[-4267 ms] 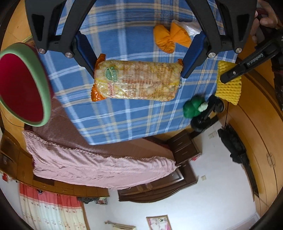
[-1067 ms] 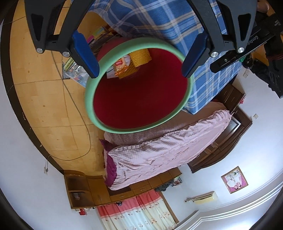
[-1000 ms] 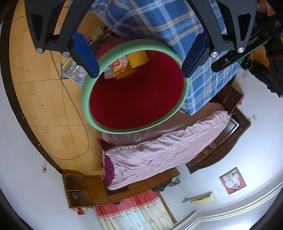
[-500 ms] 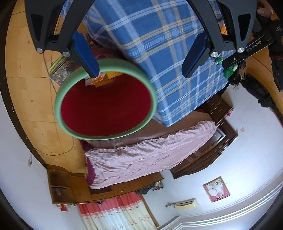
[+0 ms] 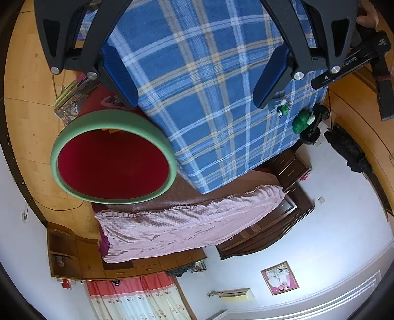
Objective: Collect trash
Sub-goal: 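Move both tools back from the bin to the table, then grasp the white plastic bag with the left tool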
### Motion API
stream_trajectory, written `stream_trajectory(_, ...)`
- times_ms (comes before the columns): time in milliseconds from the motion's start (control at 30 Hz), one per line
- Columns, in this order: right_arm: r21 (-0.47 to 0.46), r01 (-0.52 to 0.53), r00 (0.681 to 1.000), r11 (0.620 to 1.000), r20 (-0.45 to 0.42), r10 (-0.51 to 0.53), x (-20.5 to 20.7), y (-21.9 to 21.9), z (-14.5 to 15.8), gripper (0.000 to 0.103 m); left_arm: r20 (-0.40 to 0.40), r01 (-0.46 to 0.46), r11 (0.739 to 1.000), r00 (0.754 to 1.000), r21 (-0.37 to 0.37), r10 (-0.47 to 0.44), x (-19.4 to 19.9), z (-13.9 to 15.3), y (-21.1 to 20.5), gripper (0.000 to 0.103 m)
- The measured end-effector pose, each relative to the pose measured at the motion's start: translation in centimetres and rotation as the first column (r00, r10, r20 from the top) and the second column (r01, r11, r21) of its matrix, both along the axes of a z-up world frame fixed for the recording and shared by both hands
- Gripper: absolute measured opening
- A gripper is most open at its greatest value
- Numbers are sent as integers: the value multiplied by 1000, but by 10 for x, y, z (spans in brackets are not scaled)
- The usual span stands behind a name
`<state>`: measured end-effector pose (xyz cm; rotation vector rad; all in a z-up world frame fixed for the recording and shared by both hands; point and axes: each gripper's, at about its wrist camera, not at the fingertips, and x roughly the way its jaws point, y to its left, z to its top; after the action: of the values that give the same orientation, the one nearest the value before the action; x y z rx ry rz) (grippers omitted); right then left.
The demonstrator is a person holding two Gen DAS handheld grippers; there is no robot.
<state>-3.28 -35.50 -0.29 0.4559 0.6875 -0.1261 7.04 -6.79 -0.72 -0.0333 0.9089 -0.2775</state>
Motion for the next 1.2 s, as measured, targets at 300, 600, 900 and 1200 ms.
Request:
stream_trajectory(300,9,-31,999,999,-24,31,-3,17,-4,96,-72,43,999,996,-24,-44,1,-31,8,42)
stream_trajectory(600,14,-36,998,999,-47,36,-1,20,-7,96,-111,109,994,988,19,-106,0,-50,-1,54)
stream_trajectory(900,15,-55,996,998,-69,56,4,25,-12,96,-124,98,994,988,49,-91,-6,-61,1,38)
stream_trajectory(1200,-6,-98,991,995,-87,97,17,38,-14,96,-65,14,999,998,-30,-16,-10,-45,28,37)
